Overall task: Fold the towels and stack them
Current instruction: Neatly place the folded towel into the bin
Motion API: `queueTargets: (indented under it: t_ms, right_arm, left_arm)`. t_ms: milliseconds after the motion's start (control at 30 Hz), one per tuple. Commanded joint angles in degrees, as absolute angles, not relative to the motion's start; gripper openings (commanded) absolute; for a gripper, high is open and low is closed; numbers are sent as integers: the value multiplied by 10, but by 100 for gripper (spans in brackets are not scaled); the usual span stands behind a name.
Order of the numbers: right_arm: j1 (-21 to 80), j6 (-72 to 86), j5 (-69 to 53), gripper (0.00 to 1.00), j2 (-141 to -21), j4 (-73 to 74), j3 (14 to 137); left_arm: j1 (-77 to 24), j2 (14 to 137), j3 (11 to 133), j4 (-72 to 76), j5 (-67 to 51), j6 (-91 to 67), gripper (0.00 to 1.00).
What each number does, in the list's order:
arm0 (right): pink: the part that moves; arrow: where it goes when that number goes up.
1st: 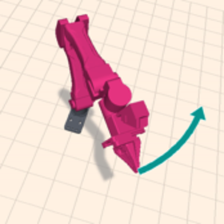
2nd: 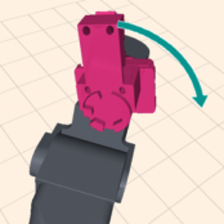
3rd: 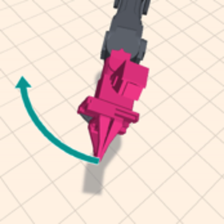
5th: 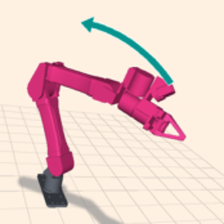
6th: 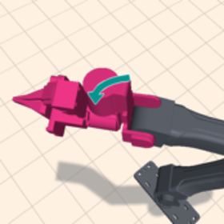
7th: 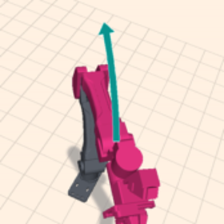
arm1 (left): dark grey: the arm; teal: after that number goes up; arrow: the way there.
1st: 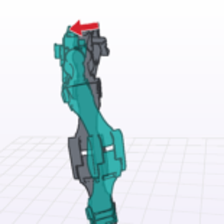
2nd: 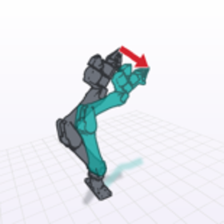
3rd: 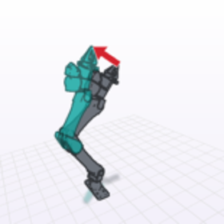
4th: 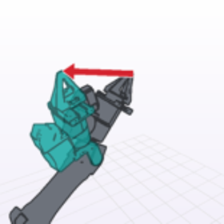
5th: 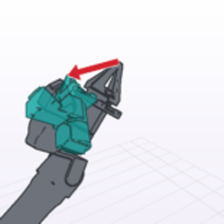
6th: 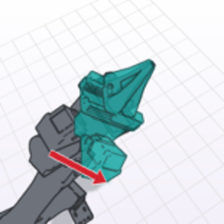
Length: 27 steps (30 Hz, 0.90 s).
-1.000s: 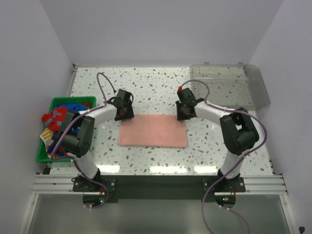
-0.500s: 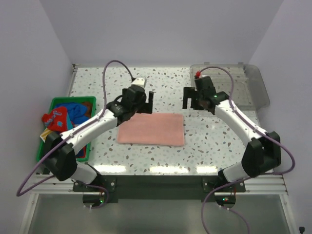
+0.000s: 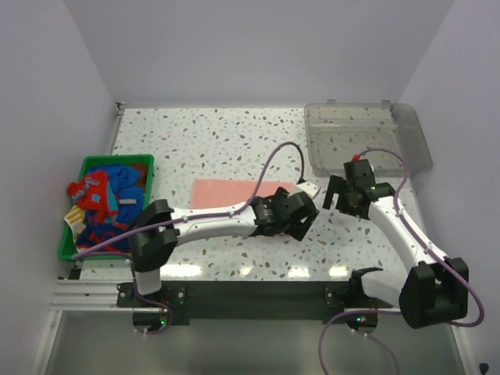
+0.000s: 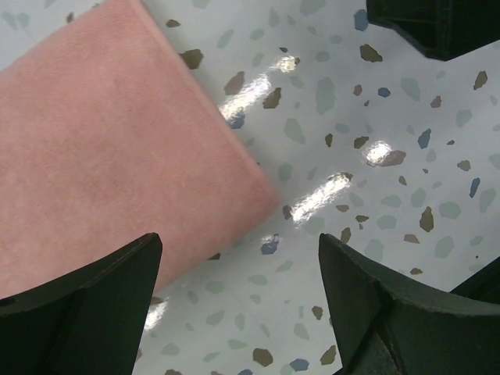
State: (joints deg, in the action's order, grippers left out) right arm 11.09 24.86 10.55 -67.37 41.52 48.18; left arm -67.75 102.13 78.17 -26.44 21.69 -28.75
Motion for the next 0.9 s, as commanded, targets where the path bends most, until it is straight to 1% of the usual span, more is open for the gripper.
queueTargets:
  t_ms: [0,167,400,633,833,867]
  right_arm:
    - [97,270,78,99,-648,399,453]
    - [92,281,46,99,-643,367,424]
    - [92,286,24,99,-650,338,403]
    - [92,290,14,99,-651,322,391]
    - [91,297,2,99,-649,308,381]
    - [92,297,2,99,-648,306,381]
  left_arm:
    - [-693,1075,836,-280,242,-280,86]
    - [-697,1142,867,-286,244,-266,83]
    - [-697,1191,888,-290,278,-248,81]
    - [-697,1224,892,-306,277,-247,81]
    - [-697,1247,880,-332,277,-267,70]
    - [-697,1251,878,-333,275,-269,64]
